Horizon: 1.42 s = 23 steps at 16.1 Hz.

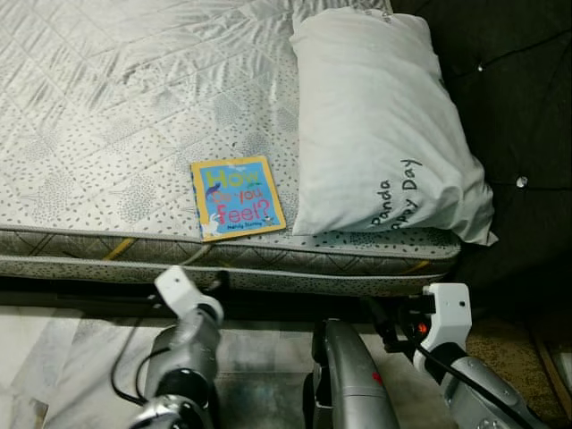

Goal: Clean up the room

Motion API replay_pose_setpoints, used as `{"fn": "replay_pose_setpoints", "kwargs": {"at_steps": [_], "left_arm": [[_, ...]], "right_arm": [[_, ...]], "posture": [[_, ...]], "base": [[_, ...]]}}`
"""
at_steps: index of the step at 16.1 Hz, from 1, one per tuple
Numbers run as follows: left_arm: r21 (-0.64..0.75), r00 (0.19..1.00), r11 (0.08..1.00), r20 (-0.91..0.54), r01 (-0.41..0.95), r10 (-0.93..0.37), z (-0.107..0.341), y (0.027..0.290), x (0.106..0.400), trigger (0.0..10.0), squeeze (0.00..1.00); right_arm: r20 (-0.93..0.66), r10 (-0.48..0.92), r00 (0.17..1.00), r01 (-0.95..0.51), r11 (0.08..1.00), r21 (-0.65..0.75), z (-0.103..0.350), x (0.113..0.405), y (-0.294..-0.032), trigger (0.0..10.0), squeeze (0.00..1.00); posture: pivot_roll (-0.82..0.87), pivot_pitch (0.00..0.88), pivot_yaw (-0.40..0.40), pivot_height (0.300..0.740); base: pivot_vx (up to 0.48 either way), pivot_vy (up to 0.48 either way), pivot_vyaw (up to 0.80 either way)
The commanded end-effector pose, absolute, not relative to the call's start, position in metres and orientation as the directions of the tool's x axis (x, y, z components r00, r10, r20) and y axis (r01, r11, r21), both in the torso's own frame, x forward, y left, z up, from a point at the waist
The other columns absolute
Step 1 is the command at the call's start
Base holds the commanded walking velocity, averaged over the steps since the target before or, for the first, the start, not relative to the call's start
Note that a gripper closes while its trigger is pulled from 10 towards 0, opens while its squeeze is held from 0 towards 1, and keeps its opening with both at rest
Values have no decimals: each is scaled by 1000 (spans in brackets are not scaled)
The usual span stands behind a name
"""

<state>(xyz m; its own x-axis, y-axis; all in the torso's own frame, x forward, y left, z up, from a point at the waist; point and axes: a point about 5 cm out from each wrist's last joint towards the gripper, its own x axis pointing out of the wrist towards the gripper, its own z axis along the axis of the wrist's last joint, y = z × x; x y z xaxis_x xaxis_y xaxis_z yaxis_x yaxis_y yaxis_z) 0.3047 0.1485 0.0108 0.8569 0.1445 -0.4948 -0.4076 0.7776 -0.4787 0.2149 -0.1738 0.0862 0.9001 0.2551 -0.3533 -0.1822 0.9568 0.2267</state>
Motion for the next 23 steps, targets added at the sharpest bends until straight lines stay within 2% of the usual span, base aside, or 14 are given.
{"fn": "replay_pose_setpoints", "kwargs": {"at_steps": [1,4,6,15,23], "left_arm": [[-468,841,778,-523,-419,139,4,148,300,10000,0],[-471,849,780,-509,-412,141,10,153,307,10000,0],[-446,882,834,-461,-325,98,21,150,317,10000,0],[-500,884,798,-460,-338,86,26,138,324,10000,0],[-454,865,790,-467,-412,182,29,165,326,10000,0]], "right_arm": [[-375,239,896,-159,960,232,81,211,-178,10000,0],[-374,238,897,-157,960,232,81,211,-179,10000,0],[-373,239,896,-159,960,232,81,211,-179,10000,0],[-370,237,898,-158,960,231,81,213,-179,10000,0],[-368,230,901,-147,960,240,81,213,-179,10000,0]], "posture": [[-289,257,-75,585],[-291,254,-77,585],[-291,252,-80,585],[-295,251,-78,585],[-294,252,-71,585]], "base": [[0,0,0],[0,0,0],[0,0,0],[0,0,0],[0,0,0]]}}
